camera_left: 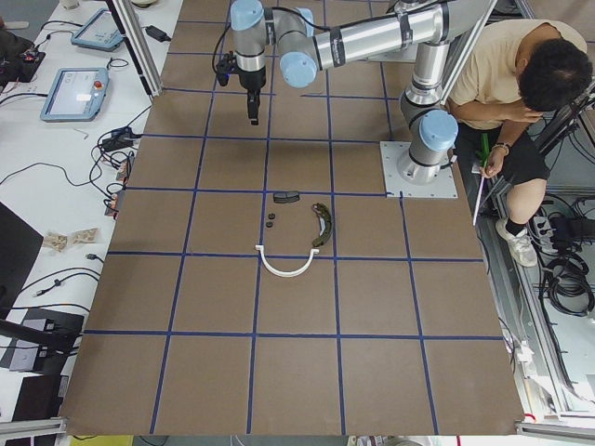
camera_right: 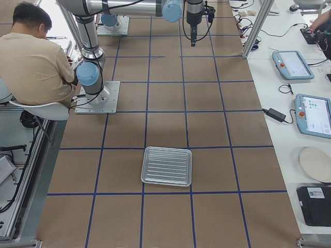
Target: Place bearing gear from tray to pile
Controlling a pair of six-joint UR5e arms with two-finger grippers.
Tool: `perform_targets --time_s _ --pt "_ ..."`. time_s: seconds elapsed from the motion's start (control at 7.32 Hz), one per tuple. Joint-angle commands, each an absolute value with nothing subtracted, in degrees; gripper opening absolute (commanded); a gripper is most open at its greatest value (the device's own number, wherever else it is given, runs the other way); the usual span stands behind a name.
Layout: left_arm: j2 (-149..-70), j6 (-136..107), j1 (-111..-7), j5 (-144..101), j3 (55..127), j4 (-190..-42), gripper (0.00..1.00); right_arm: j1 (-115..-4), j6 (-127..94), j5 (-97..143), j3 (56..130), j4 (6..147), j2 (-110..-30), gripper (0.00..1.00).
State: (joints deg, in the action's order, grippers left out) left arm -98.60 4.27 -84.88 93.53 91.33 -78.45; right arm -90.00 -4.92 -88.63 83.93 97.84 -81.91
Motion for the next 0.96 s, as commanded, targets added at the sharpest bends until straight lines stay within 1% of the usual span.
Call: perform_targets --time_s 0.0,0.27,0.55,0.82 --pt "-93.28 0.09 -93.31 93.25 88.86 -87.92 1.0 -90.0 -4.92 -88.68 83.94 97.82 -81.91 1.0" --pt "-90.45 0.87 -93.43 92.81 88.42 -87.72 1.0 -89.91 -4.92 -88.59 83.94 97.82 -81.91 1.0" --pt "-90.36 0.88 -93.34 92.46 89.9 -81.77 1.0 -89.91 -4.92 -88.59 84.02 97.91 -81.91 1.0" --pt "-90.26 -0.18 -92.2 90.09 89.74 -81.74 1.0 -89.91 -4.92 -88.59 84.02 97.82 -81.91 1.0"
